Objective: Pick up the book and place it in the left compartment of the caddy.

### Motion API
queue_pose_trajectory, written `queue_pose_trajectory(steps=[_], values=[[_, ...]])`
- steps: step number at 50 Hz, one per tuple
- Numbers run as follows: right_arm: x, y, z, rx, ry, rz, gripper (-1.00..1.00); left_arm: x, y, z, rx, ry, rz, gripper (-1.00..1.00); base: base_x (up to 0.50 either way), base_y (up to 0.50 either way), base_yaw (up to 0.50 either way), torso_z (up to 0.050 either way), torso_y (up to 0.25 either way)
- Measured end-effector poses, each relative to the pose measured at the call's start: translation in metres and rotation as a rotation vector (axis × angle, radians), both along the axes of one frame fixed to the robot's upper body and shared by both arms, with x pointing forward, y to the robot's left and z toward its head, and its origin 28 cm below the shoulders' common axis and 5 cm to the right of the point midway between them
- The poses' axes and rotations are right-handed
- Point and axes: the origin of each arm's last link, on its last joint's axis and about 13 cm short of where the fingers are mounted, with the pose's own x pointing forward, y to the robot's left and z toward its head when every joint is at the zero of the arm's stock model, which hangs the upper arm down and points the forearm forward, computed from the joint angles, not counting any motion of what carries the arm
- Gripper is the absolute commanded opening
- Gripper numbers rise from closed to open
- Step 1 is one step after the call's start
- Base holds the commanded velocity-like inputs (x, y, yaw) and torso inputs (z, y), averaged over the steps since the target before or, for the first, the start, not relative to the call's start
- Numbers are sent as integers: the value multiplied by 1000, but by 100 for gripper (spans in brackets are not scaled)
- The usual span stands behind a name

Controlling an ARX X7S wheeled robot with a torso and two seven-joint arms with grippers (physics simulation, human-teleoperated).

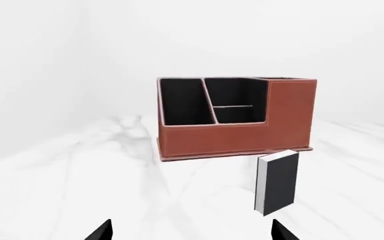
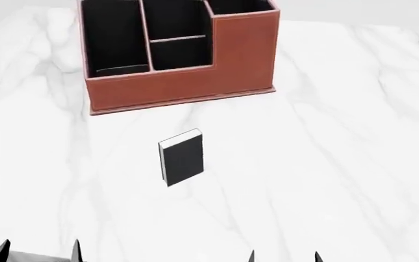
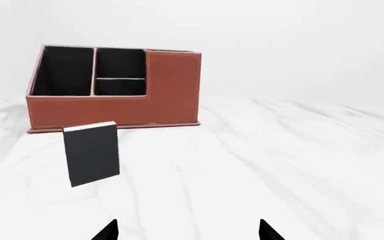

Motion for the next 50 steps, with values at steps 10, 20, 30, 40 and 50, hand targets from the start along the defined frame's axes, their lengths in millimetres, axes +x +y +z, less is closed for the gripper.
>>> queue_pose_trajectory(steps=[10, 20, 30, 40, 50], values=[[-2, 1, 1, -14, -8, 4, 100, -1, -1, -1, 1, -7, 4, 100, 57, 9, 500, 0, 0], [-2, 2, 2, -25, -11, 15, 100, -1, -1, -1, 4, -14, 7, 100, 56, 12, 500, 0, 0], [-2, 3, 3, -33, -9, 25, 100, -1, -1, -1, 5, -19, 9, 100, 55, 16, 500, 0, 0], [-1, 3, 4, -34, -15, 33, 100, 0, -2, 0, 10, -25, 11, 100, 45, 33, 400, 0, 0], [-4, 3, 7, 13, -64, 50, 100, -1, -2, 0, 13, -28, 11, 100, 251, 94, 0, 0, 0]])
